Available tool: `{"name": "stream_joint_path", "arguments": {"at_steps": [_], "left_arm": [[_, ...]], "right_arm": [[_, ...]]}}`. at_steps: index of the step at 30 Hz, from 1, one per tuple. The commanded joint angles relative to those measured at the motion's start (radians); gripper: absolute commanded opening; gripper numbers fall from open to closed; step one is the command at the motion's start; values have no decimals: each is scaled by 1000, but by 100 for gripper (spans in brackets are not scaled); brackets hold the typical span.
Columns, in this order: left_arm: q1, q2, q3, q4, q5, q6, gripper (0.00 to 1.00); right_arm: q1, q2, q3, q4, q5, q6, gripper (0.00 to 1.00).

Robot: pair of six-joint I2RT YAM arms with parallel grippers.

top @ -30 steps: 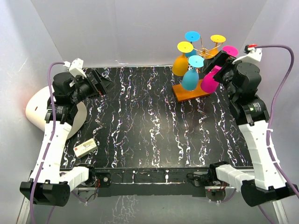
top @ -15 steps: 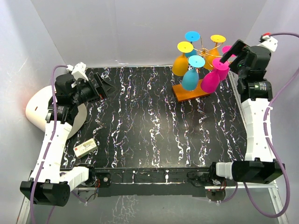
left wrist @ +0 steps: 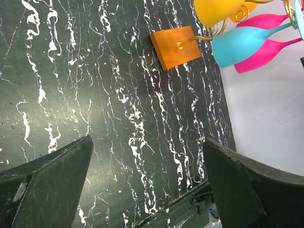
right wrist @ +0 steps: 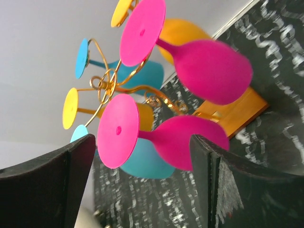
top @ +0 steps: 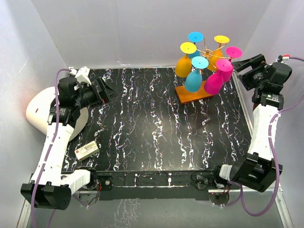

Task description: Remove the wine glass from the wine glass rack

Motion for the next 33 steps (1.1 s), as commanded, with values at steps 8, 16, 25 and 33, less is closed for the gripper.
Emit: {"name": "stream_joint_path", "arguments": {"at_steps": [8, 16, 25, 33], "left_arm": [[9, -8, -15, 0, 35, 1, 99], [9, 6, -17, 12, 42, -8, 99], [8, 7, -18, 11, 38, -10, 99], [7, 9, 3, 0, 26, -4, 99]], "right_arm": [[-18, 0, -128, 383, -232, 257, 64], [-17, -10, -201, 464, -239, 352, 54], [-17, 2, -233, 519, -226, 414, 46], [-18, 21, -230, 543, -190, 459, 40]]}}
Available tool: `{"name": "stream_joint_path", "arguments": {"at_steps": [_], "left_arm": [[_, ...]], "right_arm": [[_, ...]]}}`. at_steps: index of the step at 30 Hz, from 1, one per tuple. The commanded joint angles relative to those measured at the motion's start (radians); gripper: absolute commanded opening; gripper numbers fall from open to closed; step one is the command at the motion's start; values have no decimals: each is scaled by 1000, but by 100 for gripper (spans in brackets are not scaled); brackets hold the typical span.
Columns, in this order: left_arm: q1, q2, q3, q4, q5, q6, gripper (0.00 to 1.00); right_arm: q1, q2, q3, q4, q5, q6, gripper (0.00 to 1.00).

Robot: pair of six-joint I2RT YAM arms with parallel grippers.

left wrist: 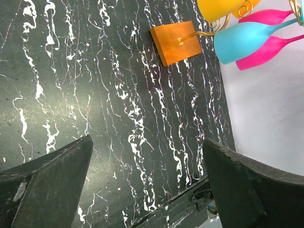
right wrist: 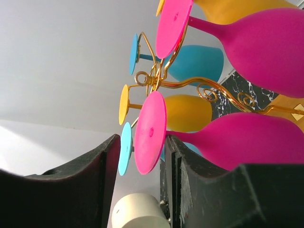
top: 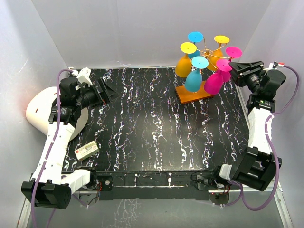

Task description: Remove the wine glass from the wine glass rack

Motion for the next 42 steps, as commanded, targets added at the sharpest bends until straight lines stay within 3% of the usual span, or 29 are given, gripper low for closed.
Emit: {"name": "stream_joint_path", "arguments": {"at_steps": [1, 32, 38, 42], "left_arm": [[9, -1, 22, -2, 11, 1, 99], [9, -3, 20, -20, 2, 10, 99], [9, -6, 22, -24, 1, 10, 99], [9, -8, 23, -26, 1, 12, 99]], "right_arm": [[-6, 15, 9, 101, 18, 43, 39], [-6, 23, -36, 225, -31, 251, 11], [-5, 21, -55, 252, -41, 293, 1], [-6, 12, -59, 254, -58, 300, 0]]}}
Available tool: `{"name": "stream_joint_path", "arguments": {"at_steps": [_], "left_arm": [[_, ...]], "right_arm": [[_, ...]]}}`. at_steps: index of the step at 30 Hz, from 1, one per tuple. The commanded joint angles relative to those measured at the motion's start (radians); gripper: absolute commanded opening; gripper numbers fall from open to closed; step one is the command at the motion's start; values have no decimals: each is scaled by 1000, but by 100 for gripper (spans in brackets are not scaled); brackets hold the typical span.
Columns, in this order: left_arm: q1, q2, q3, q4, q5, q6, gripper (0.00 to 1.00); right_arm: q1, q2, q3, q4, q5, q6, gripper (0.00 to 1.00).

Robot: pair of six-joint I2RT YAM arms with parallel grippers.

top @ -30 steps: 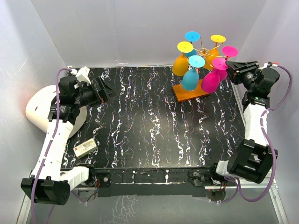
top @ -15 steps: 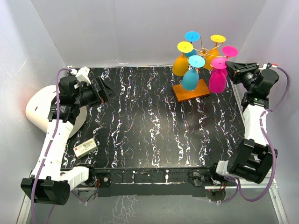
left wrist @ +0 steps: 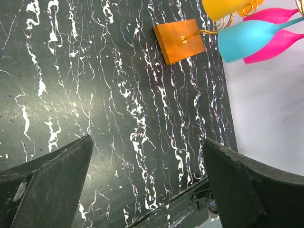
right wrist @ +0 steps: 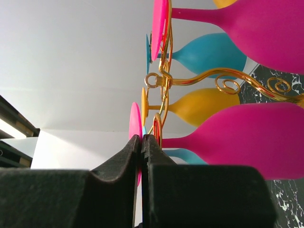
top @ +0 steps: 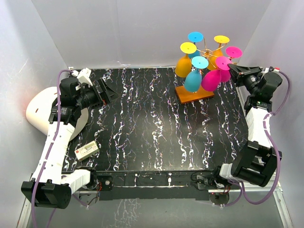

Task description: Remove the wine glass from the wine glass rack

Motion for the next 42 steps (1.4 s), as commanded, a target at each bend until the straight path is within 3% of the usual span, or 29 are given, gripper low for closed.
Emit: {"name": "stream_joint_path", "arguments": {"at_steps": [1, 16, 42], "left_arm": [[9, -9, 23, -11, 9, 7, 99], [8, -15, 21, -11, 11, 6, 99], [9, 3, 19, -3, 12, 15, 99]], "right_arm": [[-5, -41, 2, 75, -28, 25, 0], [13, -65, 42, -27, -21, -75, 1], [76, 48, 183, -124, 75, -198, 1]]}}
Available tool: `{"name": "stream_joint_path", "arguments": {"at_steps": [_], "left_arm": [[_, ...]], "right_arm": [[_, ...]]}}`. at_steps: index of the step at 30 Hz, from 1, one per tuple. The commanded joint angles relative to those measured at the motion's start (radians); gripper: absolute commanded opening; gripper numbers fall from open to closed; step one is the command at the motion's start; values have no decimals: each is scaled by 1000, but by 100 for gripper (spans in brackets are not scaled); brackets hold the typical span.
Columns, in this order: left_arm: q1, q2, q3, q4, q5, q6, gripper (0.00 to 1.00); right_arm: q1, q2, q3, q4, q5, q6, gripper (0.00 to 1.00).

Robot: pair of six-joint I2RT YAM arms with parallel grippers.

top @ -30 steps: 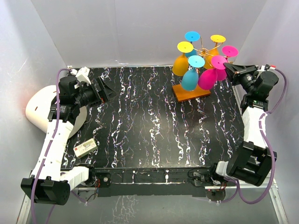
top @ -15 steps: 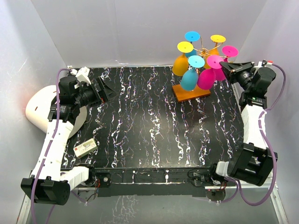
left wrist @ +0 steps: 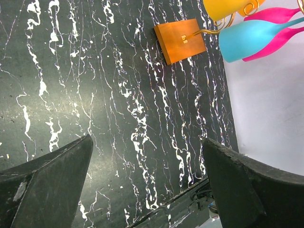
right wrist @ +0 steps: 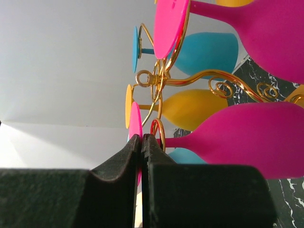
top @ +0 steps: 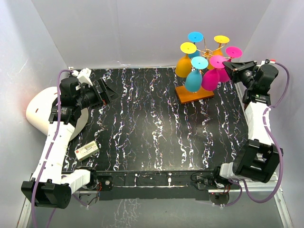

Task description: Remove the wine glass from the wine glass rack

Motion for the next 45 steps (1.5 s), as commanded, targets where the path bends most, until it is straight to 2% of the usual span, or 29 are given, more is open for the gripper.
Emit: {"name": "stream_joint_path", "arguments": {"at_steps": [1, 26, 38, 45], "left_arm": [[8, 2, 20, -4, 13, 13, 99], [7, 3, 30, -33, -4, 39, 99], [8, 1, 25, -30, 0, 42, 99], [9, -3, 18, -29, 11, 39, 99]], "right_arm": [[2, 21, 80, 37, 24, -24, 1], [-24, 49, 107, 51, 82, -19, 1], [-82, -16, 47, 64, 27, 9, 1], [-135, -90, -10, 15, 13, -1, 1]]}}
